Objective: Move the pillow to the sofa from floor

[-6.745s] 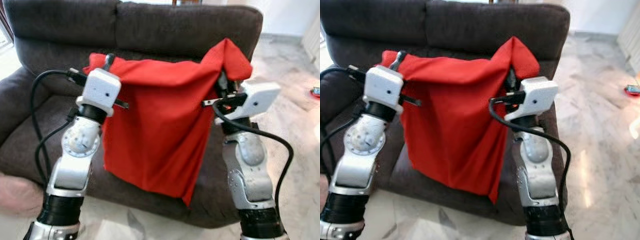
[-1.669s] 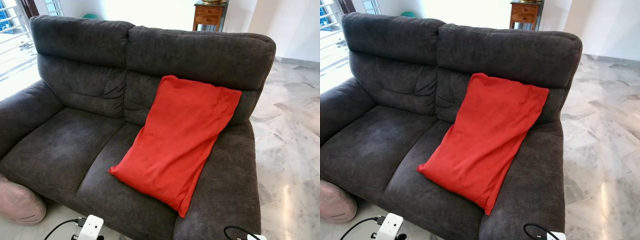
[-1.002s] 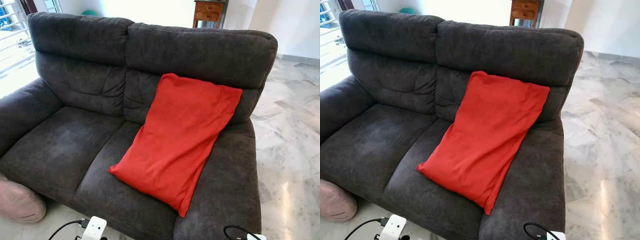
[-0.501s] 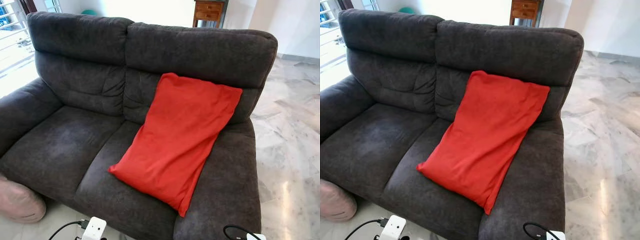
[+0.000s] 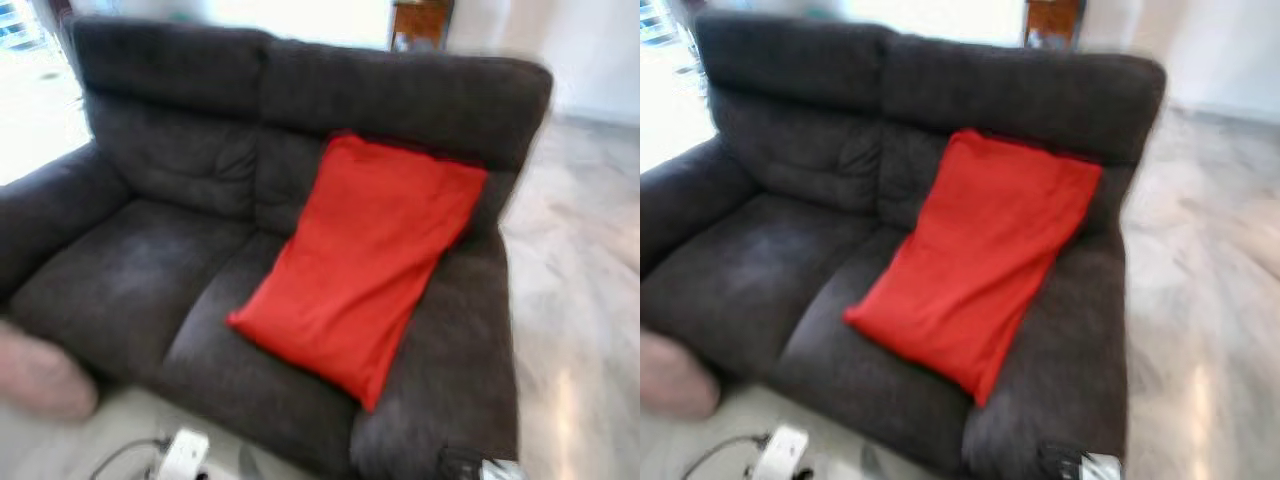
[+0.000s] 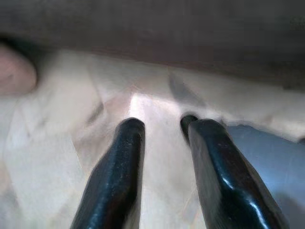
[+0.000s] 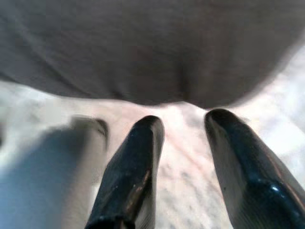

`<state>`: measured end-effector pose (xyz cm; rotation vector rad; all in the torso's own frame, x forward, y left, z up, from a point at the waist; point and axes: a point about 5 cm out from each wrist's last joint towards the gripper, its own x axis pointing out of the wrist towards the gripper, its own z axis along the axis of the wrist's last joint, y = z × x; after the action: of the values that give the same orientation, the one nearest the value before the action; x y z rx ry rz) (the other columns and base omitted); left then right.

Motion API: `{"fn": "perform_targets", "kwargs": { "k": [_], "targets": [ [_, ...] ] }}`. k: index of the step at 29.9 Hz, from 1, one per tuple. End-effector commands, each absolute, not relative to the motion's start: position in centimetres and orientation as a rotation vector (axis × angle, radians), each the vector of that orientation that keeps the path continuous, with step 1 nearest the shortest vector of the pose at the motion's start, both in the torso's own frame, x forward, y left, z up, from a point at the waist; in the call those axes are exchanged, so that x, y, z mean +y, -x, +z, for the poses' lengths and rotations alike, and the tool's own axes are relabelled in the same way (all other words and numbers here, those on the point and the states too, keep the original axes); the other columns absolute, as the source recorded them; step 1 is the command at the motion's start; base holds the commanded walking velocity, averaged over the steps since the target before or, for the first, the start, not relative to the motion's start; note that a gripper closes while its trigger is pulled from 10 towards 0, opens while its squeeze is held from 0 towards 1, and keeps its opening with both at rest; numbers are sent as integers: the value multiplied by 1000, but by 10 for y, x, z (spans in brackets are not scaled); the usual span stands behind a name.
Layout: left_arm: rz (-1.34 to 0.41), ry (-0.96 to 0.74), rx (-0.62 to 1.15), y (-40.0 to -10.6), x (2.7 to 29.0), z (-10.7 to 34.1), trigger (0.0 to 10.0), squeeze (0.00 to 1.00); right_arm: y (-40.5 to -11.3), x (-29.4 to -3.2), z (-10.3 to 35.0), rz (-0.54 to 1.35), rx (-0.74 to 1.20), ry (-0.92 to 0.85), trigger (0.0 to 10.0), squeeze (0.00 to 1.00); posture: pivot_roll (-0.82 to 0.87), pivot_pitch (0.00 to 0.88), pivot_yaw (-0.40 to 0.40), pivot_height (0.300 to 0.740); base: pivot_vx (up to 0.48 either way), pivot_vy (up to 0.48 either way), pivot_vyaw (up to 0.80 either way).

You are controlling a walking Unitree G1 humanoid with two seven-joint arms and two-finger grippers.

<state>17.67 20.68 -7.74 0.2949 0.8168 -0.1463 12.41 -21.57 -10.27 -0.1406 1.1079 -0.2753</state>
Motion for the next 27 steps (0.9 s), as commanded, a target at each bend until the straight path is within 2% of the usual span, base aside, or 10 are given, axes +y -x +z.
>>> {"fn": "perform_targets", "kwargs": {
  "k": [1, 13, 27],
  "targets": [
    [-154, -293, 873, -163, 207, -85, 10000, 0, -122, -219, -103, -277, 1110, 147, 10000, 0, 55, 44, 22, 740, -266, 0, 0],
    [-151, -293, 879, -161, 207, -85, 10000, 0, -124, -217, -102, -270, 1104, 146, 10000, 0, 56, 52, 19, 740, -254, 0, 0],
    [-137, -298, 890, -162, 210, -85, 10000, 0, -125, -217, -102, -261, 1101, 145, 10000, 0, 59, 61, 16, 740, 0, 0, 0]
  ]
}}
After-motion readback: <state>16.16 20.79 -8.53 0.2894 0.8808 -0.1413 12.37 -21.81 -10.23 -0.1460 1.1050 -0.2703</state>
